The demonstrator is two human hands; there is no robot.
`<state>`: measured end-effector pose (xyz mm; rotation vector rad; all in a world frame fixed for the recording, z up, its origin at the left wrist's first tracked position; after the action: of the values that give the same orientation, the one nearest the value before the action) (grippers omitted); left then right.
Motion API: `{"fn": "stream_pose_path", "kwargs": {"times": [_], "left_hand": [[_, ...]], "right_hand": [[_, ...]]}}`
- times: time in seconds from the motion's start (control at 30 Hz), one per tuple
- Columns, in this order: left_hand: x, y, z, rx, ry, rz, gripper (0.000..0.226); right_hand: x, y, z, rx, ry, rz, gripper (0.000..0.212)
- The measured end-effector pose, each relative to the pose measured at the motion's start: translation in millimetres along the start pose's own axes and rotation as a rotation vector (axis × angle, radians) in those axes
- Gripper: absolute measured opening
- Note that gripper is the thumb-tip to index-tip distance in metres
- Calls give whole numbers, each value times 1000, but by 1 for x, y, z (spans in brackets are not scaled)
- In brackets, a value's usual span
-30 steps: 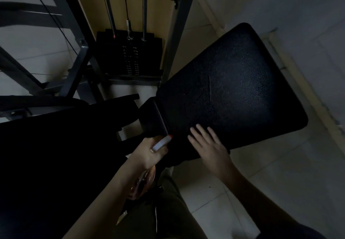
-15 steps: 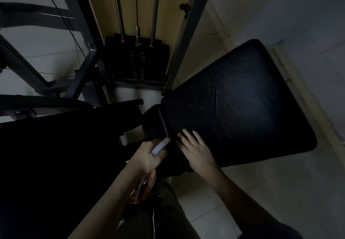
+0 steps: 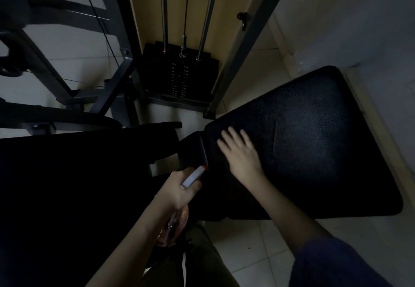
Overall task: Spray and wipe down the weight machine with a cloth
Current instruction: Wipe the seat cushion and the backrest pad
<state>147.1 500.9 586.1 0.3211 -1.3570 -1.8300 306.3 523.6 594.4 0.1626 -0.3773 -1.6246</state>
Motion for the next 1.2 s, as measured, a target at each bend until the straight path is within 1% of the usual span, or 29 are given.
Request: {"fn": "stream_pose_path", "kwargs": {"times": [0.07,0.1,0.17,0.23,0.33,0.4,0.43,0.5,0.53,0.57,0.63,0.73,0.8,0.9,0.97,1.0,1.07,1.13,1.2], "left_hand": [[-2,-2,3,40,28,17,31],[-3,-4,4,68,44,36,25],[-3,-10,6,137,87,92,16],[-4,-16,9,237,149,152,15],[-6,-11,17,263,239,138,26],[-5,-13,21,280,297,149,25],[-4,-16,20,282,301,165,21],[-2,-18,16,287,239,186,14],[-2,-19,12,275,197,186,22],[0,-20,10,249,161,186,29],[2,-19,9,161,115,170,35],[9,-25,7,85,103,201,27],[15,-30,5,86,96,230,25],[19,-36,5,32,46,213,30],[19,-40,3,43,-4,217,34],[20,-41,4,19,-17,225,36],[24,-39,8,-60,-18,207,38],[27,-31,10,-63,17,161,38],[31,-29,12,-85,36,125,39]], "right_hand": [[19,-2,-8,-11,-17,88,67],[23,1,-6,-15,0,90,68],[16,16,8,-39,74,37,67],[-3,31,22,-85,150,-47,63],[-29,39,35,-147,177,-135,57],[-36,37,34,-166,175,-123,56],[-38,35,32,-160,169,-92,57],[-41,33,29,-131,171,-19,58],[-43,33,28,-120,176,-8,57],[-48,32,28,-119,172,-18,57],[-58,27,26,-128,145,-75,57],[-69,8,21,-125,79,-116,57],[-64,-9,10,-111,6,-56,59],[-40,-32,-14,-71,-142,104,61],[-21,-34,-20,-44,-162,184,61],[-17,-30,-16,-58,-126,190,62],[-26,-17,-8,-69,-52,112,63],[-45,-6,4,-46,27,-5,65],[-66,-7,8,-76,53,-125,63]]}}
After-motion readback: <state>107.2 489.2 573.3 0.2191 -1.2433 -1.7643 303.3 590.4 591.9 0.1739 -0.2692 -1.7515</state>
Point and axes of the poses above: each hand's wrist, its own x-axis away from the middle knuckle, its own z-axis out of the back of the hand, y = z × x, the point moved 7 cm from there along -x, towards the middle knuckle, and after that the axes turned 14 degrees about -z, right-handed, at the moved point
